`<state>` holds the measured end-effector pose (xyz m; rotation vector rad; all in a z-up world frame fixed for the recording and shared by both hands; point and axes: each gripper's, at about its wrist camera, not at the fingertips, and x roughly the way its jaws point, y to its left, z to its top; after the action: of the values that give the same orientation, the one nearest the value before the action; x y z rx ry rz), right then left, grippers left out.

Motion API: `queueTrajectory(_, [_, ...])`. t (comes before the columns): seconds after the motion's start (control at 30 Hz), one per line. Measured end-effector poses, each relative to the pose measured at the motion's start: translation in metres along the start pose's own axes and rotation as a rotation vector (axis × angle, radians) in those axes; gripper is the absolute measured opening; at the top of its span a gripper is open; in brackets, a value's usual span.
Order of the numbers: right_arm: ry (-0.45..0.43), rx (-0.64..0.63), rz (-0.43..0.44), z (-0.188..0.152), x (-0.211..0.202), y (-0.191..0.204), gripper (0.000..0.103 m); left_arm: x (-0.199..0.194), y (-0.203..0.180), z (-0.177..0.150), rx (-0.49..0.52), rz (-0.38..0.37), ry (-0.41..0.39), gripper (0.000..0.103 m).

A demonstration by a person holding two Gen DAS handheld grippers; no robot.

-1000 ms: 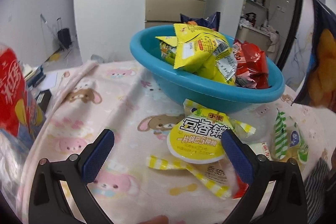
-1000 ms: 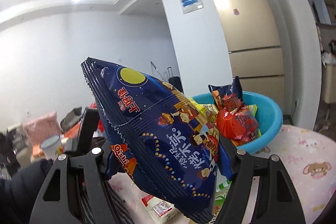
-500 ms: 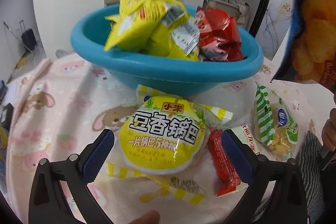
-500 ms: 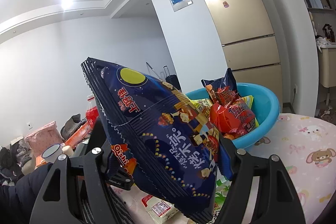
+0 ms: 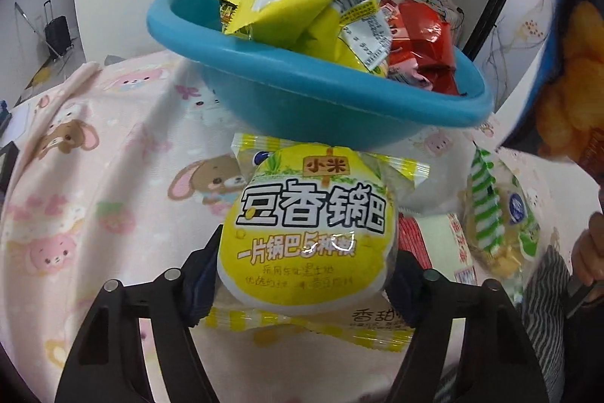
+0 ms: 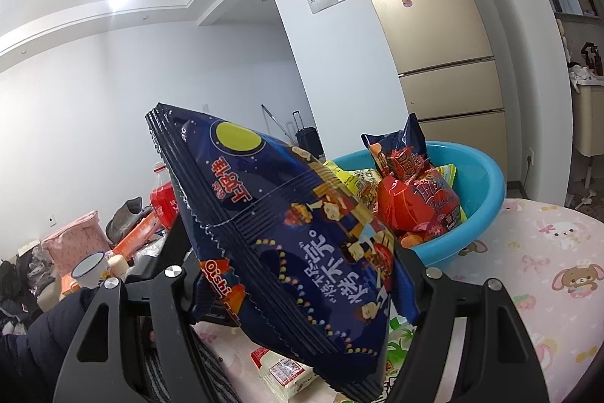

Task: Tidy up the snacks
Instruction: 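Grasp the round yellow cracker pack with the left gripper while the right holds the blue bag, then lift the yellow cracker pack and blue bag and carry them over the basin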

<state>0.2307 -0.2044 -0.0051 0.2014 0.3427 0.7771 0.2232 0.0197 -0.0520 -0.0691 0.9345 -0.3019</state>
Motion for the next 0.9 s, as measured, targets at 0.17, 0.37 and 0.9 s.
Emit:
queueTrajectory(0.17, [-0.004,0.016,0.001,0.0,0.0,-0.003,0.073,-0.024,-0.002,-0.008,-0.017,0.02,-0.035,0.074])
queueTrajectory(0.37, [-0.011,0.021,0.002,0.001,-0.003,-0.003,0.073,-0.056,-0.007,-0.028,-0.071,0.034,-0.114,0.074])
queueTrajectory(0.9, [-0.064,-0.006,-0.019,0.002,-0.02,0.005,0.073,-0.114,-0.044,-0.043,0.006,0.005,-0.325,0.074])
